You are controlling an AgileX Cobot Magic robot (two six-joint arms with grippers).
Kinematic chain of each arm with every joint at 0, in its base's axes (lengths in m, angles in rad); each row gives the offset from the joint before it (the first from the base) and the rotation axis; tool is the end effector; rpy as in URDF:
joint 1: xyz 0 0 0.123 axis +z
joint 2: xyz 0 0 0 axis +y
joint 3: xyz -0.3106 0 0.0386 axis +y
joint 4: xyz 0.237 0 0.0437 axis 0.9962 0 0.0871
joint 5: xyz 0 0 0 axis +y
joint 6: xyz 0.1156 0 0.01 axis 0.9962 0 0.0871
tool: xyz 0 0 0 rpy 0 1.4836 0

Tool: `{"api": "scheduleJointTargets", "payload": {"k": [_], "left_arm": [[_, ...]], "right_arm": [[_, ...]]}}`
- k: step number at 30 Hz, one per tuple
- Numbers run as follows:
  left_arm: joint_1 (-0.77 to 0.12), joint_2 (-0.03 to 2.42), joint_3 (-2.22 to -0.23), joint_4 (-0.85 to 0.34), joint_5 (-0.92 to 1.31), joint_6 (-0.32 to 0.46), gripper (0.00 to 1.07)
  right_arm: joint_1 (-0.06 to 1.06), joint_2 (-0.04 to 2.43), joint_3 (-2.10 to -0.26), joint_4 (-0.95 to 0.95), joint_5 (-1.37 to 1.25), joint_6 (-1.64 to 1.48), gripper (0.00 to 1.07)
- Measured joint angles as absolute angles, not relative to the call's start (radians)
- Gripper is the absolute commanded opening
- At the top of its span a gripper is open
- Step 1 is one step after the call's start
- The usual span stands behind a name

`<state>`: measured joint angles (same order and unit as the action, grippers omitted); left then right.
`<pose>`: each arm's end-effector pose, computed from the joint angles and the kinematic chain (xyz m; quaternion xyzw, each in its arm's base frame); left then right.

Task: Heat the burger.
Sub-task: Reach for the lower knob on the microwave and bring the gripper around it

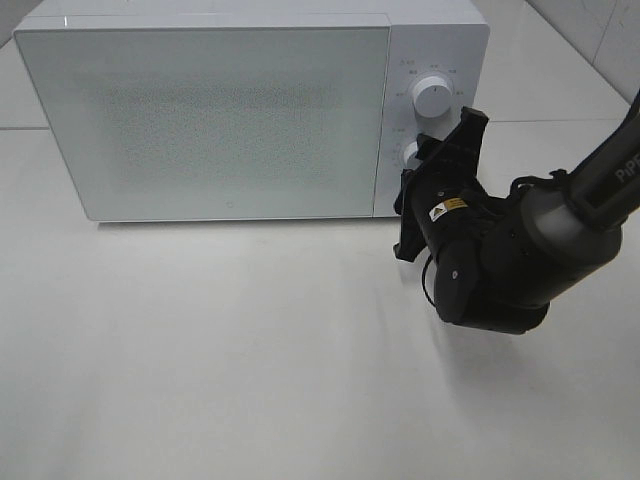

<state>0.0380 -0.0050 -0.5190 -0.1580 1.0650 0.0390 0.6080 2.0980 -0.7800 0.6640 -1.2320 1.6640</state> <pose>-0.0233 -0.0169 0.2665 0.0046 0.8454 -0.0584 0.5309 0.3548 0.1648 0.1458 0.5906 0.4290 0.5474 0.4093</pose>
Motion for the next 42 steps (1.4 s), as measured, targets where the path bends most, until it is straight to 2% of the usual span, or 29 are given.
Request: {"api": "scheduleJointTargets", "payload": {"k": [15,23,27,28,31,33,34,35,36,37,39,42], "left_arm": [[0.038,-0.005,-0.519,-0.158,1.065,0.039,1.00],[0.038,-0.005,-0.519,-0.158,1.065,0.039,1.00],[0.038,-0.005,-0.519,-0.158,1.065,0.039,1.00],[0.038,-0.005,-0.519,-0.158,1.065,0.039,1.00],[0.038,-0.005,-0.519,-0.158,1.065,0.039,1.00],[0.038,-0.005,-0.519,-0.158,1.065,0.039,1.00],[0.038,-0.005,-0.519,-0.158,1.065,0.039,1.00],[0.038,-0.005,-0.519,-0.158,1.065,0.039,1.00],[0.038,-0.005,-0.519,-0.158,1.065,0.039,1.00],[0.038,-0.005,-0.519,-0.158,1.065,0.039,1.00],[0.038,-0.005,-0.519,-0.158,1.065,0.039,1.00],[0.038,-0.005,-0.519,-0.158,1.065,0.039,1.00]], "right_arm": [[0.608,2.098,-0.780,0.666,-1.232,1.676,0.01],[0.608,2.098,-0.780,0.669,-1.232,1.664,0.05],[0.608,2.098,-0.780,0.672,-1.232,1.649,0.14],[0.609,2.098,-0.780,0.677,-1.232,1.638,0.20],[0.609,2.098,-0.780,0.680,-1.232,1.631,0.23],[0.610,2.098,-0.781,0.693,-1.232,1.585,0.44],[0.610,2.098,-0.781,0.693,-1.232,1.585,0.44],[0.611,2.098,-0.782,0.698,-1.232,1.571,0.48],[0.614,2.098,-0.783,0.709,-1.230,1.542,0.57],[0.614,2.098,-0.783,0.709,-1.230,1.542,0.57],[0.614,2.098,-0.782,0.746,-1.220,1.504,0.69],[0.614,2.098,-0.774,0.769,-1.219,1.479,0.74]]}}
